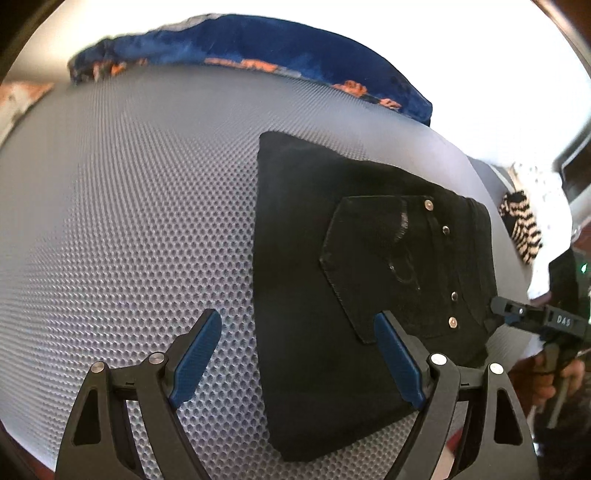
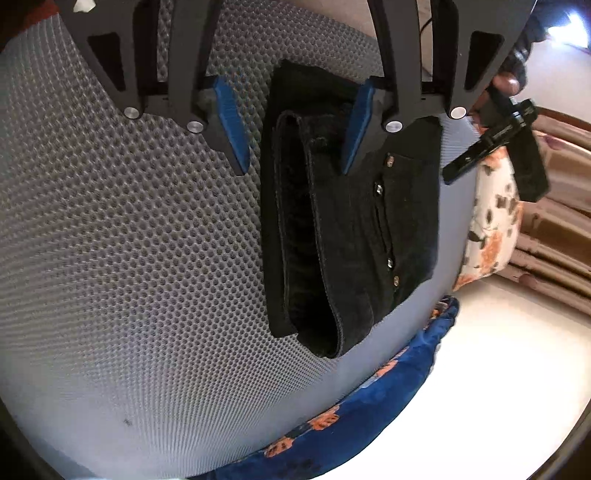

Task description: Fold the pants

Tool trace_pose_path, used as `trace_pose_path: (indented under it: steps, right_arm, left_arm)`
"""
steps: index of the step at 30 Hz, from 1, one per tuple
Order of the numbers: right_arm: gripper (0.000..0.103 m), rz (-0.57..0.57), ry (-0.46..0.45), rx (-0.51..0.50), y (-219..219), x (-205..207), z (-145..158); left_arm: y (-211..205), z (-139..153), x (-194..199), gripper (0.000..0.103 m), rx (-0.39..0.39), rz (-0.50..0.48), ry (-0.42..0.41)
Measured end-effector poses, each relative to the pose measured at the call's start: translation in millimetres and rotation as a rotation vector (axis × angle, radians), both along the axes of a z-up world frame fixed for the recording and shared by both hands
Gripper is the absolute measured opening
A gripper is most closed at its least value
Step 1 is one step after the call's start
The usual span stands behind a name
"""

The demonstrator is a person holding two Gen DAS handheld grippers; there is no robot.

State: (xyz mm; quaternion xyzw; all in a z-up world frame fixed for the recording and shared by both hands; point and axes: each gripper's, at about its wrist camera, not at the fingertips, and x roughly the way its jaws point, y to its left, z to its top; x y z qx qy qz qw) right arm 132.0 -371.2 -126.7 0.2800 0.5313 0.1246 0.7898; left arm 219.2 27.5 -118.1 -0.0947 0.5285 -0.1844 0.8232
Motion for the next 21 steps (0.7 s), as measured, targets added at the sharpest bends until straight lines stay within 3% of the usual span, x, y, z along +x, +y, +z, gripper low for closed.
trace_pose_path:
  steps: [10, 21]
  right_arm:
    - [0.050, 0.067, 0.019, 0.139, -15.4, 21.0, -15.2]
    - [0.049, 0.122, 0.044, 0.194, -22.2, 32.4, -22.6]
  left_arm:
    - [14.2, -16.3, 27.3, 0.070, -0.178, 0.031, 0.143]
    - [3.3, -14.0, 53.9, 0.069, -0.184, -0.019, 0.134]
